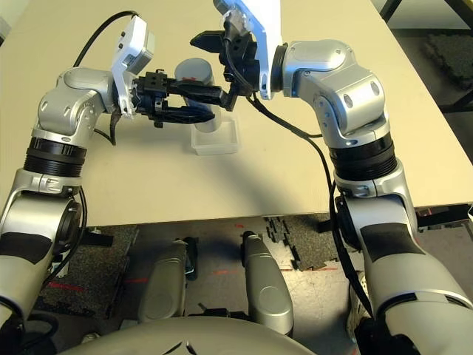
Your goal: Pour the medicine from the bottle into the box.
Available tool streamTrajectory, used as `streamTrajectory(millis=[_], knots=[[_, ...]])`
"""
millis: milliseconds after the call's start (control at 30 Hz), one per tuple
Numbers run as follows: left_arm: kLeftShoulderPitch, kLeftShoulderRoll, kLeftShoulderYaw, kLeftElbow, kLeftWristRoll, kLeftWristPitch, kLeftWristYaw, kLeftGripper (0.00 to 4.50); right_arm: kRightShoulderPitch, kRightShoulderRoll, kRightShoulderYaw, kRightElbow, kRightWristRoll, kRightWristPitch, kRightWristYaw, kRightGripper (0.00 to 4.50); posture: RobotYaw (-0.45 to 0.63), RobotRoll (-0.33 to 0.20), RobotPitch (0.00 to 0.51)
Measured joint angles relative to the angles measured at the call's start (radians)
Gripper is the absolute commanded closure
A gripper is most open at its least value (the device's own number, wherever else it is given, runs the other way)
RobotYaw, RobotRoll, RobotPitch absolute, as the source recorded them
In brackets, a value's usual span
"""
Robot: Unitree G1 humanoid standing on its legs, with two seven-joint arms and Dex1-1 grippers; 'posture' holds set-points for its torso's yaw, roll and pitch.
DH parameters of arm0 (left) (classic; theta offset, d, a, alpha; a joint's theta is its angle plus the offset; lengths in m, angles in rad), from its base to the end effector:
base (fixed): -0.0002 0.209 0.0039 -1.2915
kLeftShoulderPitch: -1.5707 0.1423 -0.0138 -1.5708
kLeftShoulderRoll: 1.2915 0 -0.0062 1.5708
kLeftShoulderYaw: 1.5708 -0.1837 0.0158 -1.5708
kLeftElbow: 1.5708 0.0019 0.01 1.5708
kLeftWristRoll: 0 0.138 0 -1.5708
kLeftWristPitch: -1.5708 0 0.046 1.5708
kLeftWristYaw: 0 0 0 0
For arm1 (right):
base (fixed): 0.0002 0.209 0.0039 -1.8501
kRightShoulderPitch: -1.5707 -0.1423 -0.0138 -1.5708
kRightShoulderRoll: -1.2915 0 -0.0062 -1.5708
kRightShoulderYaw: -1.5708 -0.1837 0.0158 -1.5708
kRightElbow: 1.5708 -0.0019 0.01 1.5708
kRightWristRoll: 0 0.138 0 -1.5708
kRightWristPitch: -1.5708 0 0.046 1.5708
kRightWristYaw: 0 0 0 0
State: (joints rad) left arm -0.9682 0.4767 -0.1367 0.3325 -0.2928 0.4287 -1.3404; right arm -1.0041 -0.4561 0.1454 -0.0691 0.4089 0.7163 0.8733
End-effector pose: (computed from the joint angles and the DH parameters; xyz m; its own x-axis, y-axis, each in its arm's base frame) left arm 0.3351 0.1717 0.2415 0.1397 -0.9657 -0.2189 0.9733 0.0933 0.2095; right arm 0.2947 -0.1322 0.2853 0.3706 0.9262 -0.0701 -0.8803 0.3262 -0.3444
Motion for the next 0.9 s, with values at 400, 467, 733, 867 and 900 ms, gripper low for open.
streamTrajectory(millis=[400, 467, 733, 867, 900], knots=[[-0.003, 0.015, 0.001, 0.089, 0.005, -0.065, 0.004, 2.06, 0.119, -0.193, -0.216, -0.125, 0.123, 0.194, -0.051, 0.00, -0.04, 0.000, 0.195], [-0.010, 0.013, 0.001, 0.116, 0.007, -0.080, 0.003, 2.06, 0.127, -0.195, -0.220, -0.153, 0.156, 0.231, -0.053, 0.00, -0.04, 0.000, 0.195], [-0.047, -0.005, 0.000, 0.196, 0.022, -0.126, -0.006, 2.06, 0.074, -0.078, -0.157, -0.197, 0.189, 0.258, -0.126, 0.00, -0.06, 0.000, 0.197], [-0.047, -0.008, 0.000, 0.205, 0.025, -0.133, -0.006, 2.06, 0.044, -0.032, -0.083, -0.144, 0.129, 0.201, -0.151, 0.00, -0.06, 0.000, 0.199], [-0.047, -0.011, 0.000, 0.206, 0.025, -0.133, -0.006, 2.06, 0.036, -0.020, -0.071, -0.129, 0.115, 0.186, -0.155, 0.00, -0.05, 0.000, 0.201]])
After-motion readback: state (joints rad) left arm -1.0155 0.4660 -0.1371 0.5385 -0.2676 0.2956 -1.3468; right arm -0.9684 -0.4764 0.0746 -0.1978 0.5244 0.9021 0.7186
